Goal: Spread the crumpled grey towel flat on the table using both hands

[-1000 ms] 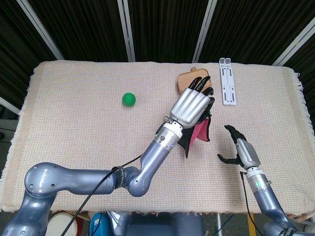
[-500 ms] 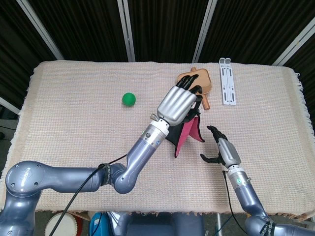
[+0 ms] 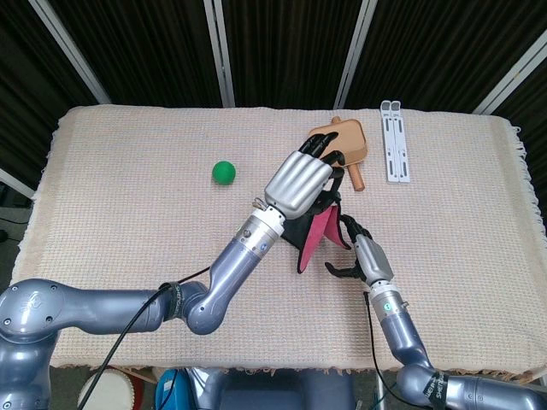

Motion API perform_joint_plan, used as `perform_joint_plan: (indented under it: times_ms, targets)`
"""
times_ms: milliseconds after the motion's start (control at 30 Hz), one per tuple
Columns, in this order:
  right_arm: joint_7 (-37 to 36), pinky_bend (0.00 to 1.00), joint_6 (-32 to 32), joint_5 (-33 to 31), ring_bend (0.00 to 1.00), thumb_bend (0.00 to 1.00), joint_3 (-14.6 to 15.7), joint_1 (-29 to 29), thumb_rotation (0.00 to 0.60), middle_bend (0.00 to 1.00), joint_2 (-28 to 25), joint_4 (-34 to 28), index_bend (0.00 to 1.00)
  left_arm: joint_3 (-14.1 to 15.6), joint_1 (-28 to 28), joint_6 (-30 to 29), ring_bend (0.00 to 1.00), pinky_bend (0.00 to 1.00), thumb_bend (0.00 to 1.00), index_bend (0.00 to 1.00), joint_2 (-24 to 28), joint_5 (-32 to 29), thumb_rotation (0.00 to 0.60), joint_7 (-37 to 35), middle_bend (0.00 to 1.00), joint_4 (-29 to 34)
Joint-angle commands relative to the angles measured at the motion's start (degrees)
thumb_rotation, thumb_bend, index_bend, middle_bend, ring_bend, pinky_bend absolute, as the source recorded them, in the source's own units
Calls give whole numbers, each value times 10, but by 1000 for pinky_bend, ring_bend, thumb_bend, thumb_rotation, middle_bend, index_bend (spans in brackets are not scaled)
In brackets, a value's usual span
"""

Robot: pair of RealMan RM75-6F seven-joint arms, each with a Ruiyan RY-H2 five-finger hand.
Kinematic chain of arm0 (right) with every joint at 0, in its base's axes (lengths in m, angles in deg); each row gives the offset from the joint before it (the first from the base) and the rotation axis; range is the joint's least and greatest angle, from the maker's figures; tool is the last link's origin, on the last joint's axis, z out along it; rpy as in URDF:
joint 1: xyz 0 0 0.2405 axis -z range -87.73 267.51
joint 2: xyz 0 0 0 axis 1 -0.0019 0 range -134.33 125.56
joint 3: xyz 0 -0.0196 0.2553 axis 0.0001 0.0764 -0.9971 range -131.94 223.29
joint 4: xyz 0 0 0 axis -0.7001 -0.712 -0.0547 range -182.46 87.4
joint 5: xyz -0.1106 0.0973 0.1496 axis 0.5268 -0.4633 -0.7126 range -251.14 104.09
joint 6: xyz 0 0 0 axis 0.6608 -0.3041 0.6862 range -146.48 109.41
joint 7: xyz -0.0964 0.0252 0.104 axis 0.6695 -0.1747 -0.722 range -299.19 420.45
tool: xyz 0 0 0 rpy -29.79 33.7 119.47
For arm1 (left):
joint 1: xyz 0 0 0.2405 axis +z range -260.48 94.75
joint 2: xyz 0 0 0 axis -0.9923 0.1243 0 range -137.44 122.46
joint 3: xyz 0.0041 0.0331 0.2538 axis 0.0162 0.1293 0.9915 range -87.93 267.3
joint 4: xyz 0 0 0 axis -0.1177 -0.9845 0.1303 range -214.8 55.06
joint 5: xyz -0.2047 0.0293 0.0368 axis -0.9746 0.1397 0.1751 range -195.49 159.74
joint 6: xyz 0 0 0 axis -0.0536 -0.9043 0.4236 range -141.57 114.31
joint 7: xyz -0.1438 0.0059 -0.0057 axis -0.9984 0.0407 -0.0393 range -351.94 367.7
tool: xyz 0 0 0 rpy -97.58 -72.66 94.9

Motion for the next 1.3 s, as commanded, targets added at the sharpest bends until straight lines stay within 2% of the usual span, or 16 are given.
perform_joint_plan:
  times_ms: [33,100,367,500,600,900,1300]
  targets:
    - [4,0,-8,-10,0,276,-6,-5,600,0,12,8,137,3,3,1,56,103,456,679,5,3,600,-4,294,4]
    - [5,0,-11,-15,0,276,-9,-8,600,0,18,13,219,3,4,0,56,103,456,679,9,5,600,-6,294,7]
    - [20,0,-26,-31,0,277,-16,-21,600,12,47,35,425,0,10,-5,56,104,455,680,26,9,600,-15,294,28]
    - [27,0,-40,-29,0,355,-20,-22,600,97,55,39,595,3,15,-7,56,103,456,679,38,12,600,-16,294,37]
    - [20,0,-47,-25,0,417,-25,-18,600,144,54,34,683,5,19,-8,56,103,455,679,43,10,600,-18,294,40]
    - [16,0,-58,-5,0,480,-23,-7,600,172,39,16,739,16,26,-11,56,104,456,679,46,9,600,-23,294,39]
    - [-5,0,-66,22,0,502,-28,17,600,174,-9,-2,741,30,51,-21,56,104,456,679,60,1,600,-31,295,32]
